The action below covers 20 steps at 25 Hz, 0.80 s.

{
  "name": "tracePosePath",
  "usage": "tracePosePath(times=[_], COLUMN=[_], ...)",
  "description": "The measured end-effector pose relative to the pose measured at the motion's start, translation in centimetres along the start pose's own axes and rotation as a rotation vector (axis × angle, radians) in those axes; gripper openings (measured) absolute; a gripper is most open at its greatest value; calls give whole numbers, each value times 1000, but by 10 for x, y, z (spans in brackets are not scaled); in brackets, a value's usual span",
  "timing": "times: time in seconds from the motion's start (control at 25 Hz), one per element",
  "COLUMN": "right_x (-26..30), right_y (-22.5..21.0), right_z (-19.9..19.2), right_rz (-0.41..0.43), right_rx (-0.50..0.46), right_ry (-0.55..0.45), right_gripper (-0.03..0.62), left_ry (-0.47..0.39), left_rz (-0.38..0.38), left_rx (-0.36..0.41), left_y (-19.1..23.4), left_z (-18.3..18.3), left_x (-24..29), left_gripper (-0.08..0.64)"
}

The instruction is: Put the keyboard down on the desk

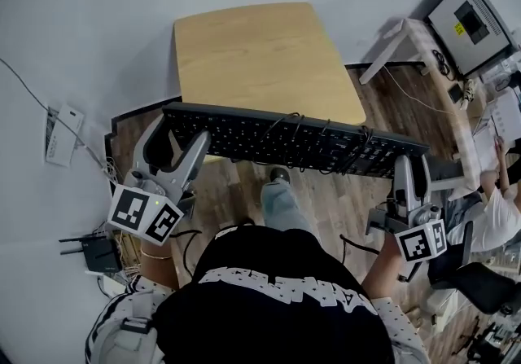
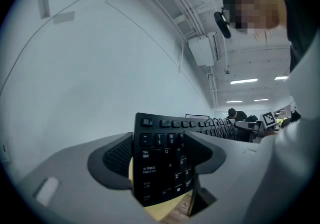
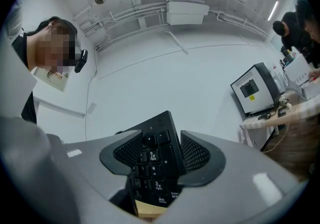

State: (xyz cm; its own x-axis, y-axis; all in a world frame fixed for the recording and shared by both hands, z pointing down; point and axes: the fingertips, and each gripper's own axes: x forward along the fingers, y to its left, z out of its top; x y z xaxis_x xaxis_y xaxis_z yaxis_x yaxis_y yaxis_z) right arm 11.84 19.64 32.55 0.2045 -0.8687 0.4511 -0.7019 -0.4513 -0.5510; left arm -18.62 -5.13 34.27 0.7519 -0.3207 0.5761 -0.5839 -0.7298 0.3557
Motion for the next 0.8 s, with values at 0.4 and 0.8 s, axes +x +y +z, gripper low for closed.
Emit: tracePosePath(times=[0.4, 0.8], right_x=[11, 20], right_y=[-9, -11], right_z=[-6, -5], right_rz=[41, 85], right_rx=[19, 30], right_ry=[12, 8], right_gripper=[248, 247], left_ry=[8, -2], left_rz=[44, 81], left_rx=[5, 19], left_y=[-1, -3], left_z=[-5, 0], left_x=[-3, -9], left_gripper=[298, 299])
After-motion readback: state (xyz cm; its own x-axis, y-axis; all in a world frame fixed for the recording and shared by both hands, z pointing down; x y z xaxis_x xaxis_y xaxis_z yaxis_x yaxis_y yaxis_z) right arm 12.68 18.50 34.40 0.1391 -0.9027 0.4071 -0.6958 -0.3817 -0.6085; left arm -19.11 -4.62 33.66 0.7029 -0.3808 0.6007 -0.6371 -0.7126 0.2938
